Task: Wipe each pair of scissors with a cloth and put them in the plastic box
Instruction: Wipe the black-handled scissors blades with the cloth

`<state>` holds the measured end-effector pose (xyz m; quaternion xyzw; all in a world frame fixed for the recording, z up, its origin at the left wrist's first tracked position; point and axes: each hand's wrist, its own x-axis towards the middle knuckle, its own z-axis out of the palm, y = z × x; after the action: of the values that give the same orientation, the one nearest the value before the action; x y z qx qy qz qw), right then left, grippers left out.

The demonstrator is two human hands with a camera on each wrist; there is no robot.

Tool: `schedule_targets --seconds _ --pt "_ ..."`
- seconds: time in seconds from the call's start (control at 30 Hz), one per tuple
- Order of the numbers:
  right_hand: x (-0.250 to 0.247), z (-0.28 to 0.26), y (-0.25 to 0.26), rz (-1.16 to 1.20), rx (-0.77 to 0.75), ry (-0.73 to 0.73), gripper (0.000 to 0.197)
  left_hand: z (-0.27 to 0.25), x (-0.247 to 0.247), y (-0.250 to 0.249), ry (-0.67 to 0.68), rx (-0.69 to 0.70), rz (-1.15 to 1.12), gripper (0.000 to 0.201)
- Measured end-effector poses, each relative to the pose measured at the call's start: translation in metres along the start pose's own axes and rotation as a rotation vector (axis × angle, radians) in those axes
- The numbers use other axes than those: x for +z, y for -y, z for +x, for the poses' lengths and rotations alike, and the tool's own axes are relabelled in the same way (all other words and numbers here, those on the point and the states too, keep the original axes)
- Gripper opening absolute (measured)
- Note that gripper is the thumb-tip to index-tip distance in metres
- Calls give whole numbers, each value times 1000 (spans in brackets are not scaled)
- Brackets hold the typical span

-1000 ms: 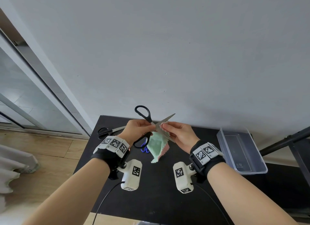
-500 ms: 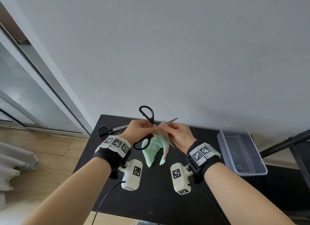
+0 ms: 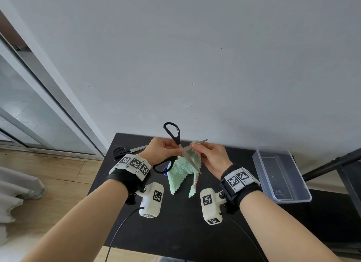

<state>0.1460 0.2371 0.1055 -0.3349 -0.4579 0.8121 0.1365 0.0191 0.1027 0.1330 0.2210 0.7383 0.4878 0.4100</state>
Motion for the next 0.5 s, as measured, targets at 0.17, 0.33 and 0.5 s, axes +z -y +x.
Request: schedule_targets --seconds 0.17,0.33,0.5 --pt "-7 5 1 21 -11 18 5 2 -5 4 9 -18 20 7" --pt "-30 10 16 102 -27 -58 6 3 -22 17 10 -52 169 9" --pt "-39 16 29 -199 -60 20 11 6 -35 26 -22 -108 265 18"
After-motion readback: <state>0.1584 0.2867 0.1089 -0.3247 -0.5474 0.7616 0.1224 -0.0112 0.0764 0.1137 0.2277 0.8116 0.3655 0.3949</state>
